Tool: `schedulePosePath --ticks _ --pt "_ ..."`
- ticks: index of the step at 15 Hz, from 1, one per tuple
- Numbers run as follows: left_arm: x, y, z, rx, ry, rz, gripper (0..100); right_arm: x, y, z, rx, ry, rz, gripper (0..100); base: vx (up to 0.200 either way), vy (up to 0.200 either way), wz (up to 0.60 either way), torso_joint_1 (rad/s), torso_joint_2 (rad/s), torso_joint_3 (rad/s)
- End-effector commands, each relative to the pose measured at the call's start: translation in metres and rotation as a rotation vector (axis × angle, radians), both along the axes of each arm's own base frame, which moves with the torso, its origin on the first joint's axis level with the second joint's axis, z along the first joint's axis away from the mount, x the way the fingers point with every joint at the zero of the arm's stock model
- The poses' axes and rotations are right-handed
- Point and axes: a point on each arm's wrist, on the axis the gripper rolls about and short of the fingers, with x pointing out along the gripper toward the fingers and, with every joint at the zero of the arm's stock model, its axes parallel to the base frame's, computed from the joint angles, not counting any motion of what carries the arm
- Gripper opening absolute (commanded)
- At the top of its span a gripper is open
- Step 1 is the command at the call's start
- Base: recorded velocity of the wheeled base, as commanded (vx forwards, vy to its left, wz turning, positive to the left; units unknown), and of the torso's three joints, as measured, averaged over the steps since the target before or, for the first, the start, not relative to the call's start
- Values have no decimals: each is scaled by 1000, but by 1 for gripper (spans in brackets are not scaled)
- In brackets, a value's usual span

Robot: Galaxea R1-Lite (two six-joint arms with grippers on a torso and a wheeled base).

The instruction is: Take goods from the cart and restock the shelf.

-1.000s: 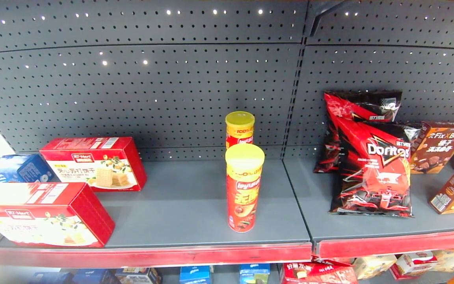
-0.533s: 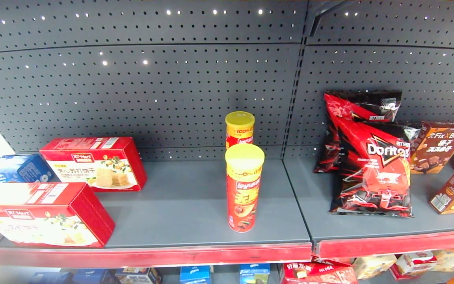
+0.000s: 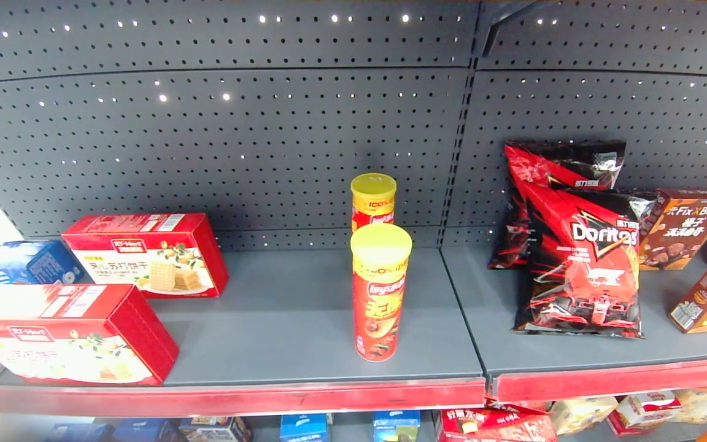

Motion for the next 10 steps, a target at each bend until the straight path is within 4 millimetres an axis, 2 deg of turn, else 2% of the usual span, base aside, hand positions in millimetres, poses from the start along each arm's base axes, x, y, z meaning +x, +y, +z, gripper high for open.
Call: schedulePosePath --ticks 1,3,6,8,10 --pt "0 0 0 -1 2 1 100 5 1 -10 -4 23 33 100 0 0 0 0 0 0" --pt "0 0 0 -1 2 1 100 13 2 -20 -8 37 80 100 0 0 0 0 0 0" --pt "0 0 0 -1 2 1 100 38 4 -53 -25 15 152 100 0 0 0 0 0 0" --pt "0 0 0 -1 2 1 100 46 4 -69 -50 21 174 100 0 0 0 0 0 0" --pt "0 0 0 -1 2 1 100 47 4 -74 -39 69 185 100 0 0 0 0 0 0"
